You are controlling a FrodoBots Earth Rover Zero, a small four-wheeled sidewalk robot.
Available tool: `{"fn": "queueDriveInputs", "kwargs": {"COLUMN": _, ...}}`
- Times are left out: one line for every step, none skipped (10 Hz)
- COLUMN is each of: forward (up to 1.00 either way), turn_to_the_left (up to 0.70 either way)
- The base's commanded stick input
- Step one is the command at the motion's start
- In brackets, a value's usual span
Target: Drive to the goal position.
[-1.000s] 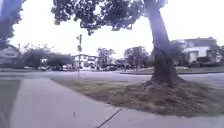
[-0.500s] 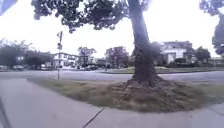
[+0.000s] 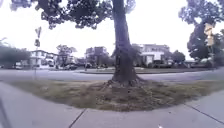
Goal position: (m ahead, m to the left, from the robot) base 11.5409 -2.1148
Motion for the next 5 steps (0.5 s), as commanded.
{"fn": "queueDriveInputs", "kwargs": {"forward": 0.00, "turn_to_the_left": -0.70}}
{"fn": "queueDriveInputs", "kwargs": {"forward": 0.00, "turn_to_the_left": -0.70}}
{"fn": "queueDriveInputs", "kwargs": {"forward": 0.00, "turn_to_the_left": -0.70}}
{"fn": "queueDriveInputs", "kwargs": {"forward": 0.00, "turn_to_the_left": -0.70}}
{"fn": "queueDriveInputs", "kwargs": {"forward": 0.00, "turn_to_the_left": -0.70}}
